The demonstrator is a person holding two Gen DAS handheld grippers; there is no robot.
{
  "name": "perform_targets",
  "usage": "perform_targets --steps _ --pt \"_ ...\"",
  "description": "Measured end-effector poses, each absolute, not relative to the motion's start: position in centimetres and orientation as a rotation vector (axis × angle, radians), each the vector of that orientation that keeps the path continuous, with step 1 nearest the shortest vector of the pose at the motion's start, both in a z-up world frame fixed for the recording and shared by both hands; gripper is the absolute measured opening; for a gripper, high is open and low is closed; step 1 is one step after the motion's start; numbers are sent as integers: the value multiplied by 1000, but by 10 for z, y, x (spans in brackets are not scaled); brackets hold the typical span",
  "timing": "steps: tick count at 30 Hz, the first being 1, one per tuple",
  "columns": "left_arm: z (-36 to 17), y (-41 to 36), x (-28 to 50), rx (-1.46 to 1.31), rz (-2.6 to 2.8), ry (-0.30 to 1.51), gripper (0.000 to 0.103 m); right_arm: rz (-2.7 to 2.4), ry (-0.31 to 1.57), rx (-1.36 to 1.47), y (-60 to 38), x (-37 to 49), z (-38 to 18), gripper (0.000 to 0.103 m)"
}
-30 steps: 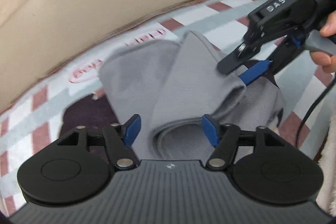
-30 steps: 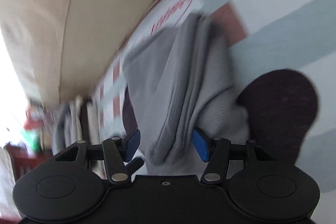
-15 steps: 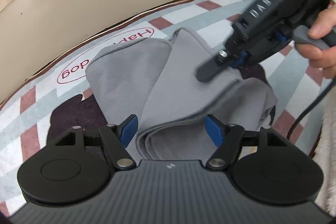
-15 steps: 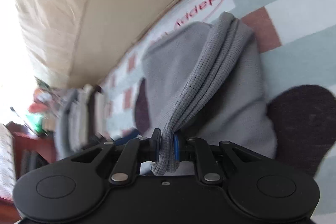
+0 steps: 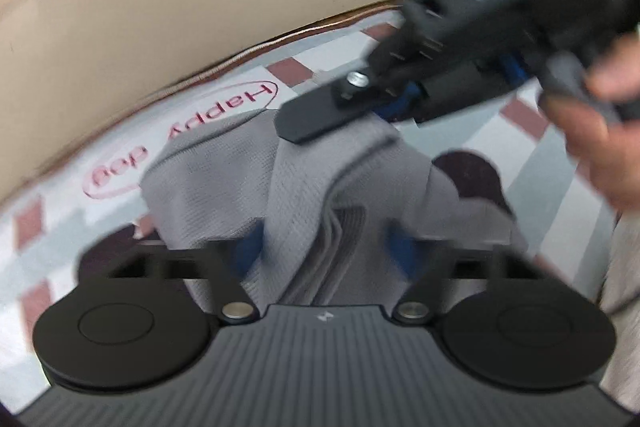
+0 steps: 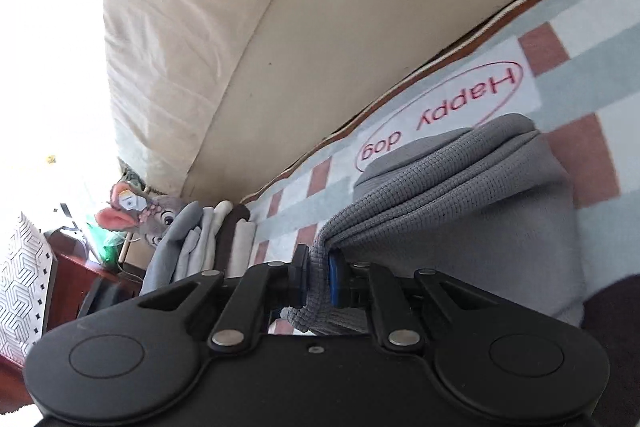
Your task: Fold clothes
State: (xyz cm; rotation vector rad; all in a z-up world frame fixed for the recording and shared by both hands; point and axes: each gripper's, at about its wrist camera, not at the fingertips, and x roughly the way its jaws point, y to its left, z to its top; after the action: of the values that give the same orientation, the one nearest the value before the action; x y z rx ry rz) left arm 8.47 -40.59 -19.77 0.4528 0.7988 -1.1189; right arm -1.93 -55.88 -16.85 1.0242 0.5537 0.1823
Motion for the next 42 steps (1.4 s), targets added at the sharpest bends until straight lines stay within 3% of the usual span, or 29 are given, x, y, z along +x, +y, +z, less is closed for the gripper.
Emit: perform_targets --steps 3,5,6,9,14,20,21,22,23,24,29,30,31,38,42 --pt "-188 -387 125 80 -1071 870 6 34 416 1121 -576 -41 -167 19" --pt "-179 -383 142 15 -1017 850 6 -41 352 1179 -588 -66 -159 38" --pt "-175 -383 147 21 -999 834 6 -59 353 1137 -591 -75 -150 40" --pt "-179 -384 169 -4 -925 909 6 -132 547 856 -589 -82 -128 46" --pt "-234 -375 195 -161 -784 1254 9 -126 928 557 -561 -68 -142 47" --pt "-234 -352 179 -121 -802 1189 15 32 1009 281 -491 -63 -139 54" --pt "-232 -348 177 -97 -805 1172 27 40 1013 214 -478 -62 -140 54" --pt "-231 -344 176 -78 -801 1160 60 50 1022 139 -464 -59 -143 54" --pt "-232 -341 177 -66 -785 1155 74 60 1028 63 -451 -57 -147 54" --pt "-233 -338 178 -54 -770 1150 82 64 1034 -3 -442 -55 -152 53" --pt "-244 -318 183 -112 -768 1197 80 35 1091 -322 -415 -46 -170 36" --pt "-249 -313 182 -170 -778 1225 81 15 1092 -347 -416 -48 -171 30" --pt "-254 -309 179 -198 -776 1240 81 -2 1089 -338 -421 -50 -169 9" --pt "-266 -317 157 -60 -838 1363 83 -105 1016 -114 -465 -71 -143 7" --pt "-252 -316 147 -13 -776 1297 82 -67 1108 -120 -465 -75 -154 7"
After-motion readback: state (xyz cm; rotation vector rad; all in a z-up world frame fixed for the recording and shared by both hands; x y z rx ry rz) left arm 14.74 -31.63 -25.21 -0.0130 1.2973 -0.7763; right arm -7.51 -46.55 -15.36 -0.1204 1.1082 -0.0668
